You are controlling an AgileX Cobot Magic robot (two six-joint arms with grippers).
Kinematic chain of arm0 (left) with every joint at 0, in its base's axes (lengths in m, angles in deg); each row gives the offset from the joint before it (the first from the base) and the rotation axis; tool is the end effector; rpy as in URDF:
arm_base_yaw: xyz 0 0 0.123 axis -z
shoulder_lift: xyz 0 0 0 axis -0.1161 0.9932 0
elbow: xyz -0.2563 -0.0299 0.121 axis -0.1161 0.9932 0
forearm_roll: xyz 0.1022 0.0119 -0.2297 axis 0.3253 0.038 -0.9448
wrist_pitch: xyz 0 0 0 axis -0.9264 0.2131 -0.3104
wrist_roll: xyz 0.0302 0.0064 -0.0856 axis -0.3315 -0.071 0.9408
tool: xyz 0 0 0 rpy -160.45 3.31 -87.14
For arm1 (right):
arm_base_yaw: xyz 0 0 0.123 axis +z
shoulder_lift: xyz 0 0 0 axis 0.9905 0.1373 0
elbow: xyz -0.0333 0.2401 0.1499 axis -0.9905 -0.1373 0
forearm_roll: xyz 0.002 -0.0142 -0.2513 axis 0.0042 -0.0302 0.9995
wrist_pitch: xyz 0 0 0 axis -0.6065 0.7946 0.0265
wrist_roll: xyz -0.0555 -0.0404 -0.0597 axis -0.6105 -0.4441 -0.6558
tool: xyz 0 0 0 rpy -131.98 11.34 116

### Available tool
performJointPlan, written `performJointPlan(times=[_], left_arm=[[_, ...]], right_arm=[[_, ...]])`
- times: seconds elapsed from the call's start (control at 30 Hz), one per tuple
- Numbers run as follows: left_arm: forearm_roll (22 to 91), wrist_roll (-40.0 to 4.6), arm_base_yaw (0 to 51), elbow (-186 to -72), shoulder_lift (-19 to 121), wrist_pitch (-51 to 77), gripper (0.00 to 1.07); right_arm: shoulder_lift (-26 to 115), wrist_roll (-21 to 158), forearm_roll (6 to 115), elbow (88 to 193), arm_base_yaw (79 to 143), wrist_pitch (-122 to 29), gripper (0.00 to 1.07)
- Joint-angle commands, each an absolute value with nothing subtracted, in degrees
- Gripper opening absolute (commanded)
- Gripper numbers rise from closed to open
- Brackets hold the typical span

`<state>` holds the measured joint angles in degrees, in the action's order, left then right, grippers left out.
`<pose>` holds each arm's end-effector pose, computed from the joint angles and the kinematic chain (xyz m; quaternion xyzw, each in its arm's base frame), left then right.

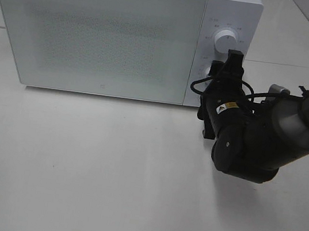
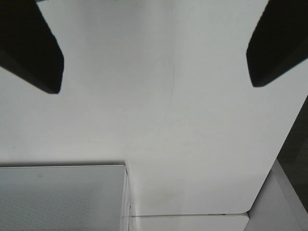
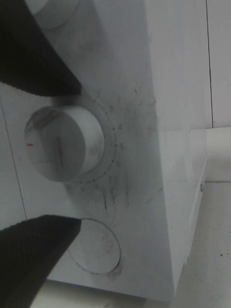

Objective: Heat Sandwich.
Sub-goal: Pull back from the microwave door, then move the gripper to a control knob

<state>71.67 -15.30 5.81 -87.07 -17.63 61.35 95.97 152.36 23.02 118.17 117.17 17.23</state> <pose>-0.0045 0.0003 0.2786 0.0037 0.8461 0.0129 0.5328 0.3217 0.1634 0.1112 0.5319 0.5214 0.4822 0.4613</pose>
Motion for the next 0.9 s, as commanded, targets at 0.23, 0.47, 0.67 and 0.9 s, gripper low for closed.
performJointPlan(times=[0.23, 0.47, 0.67, 0.9], left_arm=[[71.4, -15.2, 5.8, -86.8, -19.1, 60.9, 0.99], [71.4, -15.2, 5.8, -86.8, -19.1, 60.9, 0.99], [71.4, -15.2, 5.8, -86.8, -19.1, 60.9, 0.99], [71.4, -15.2, 5.8, -86.8, -19.1, 60.9, 0.99]], right_arm=[[95.5, 149.8, 25.5, 119.2, 116.7, 20.0, 0.75], [95.4, 150.0, 26.8, 117.4, 116.9, 20.0, 0.75], [93.1, 149.6, 30.3, 115.7, 116.9, 19.8, 0.75], [90.6, 149.5, 32.0, 110.0, 116.9, 17.5, 0.75]])
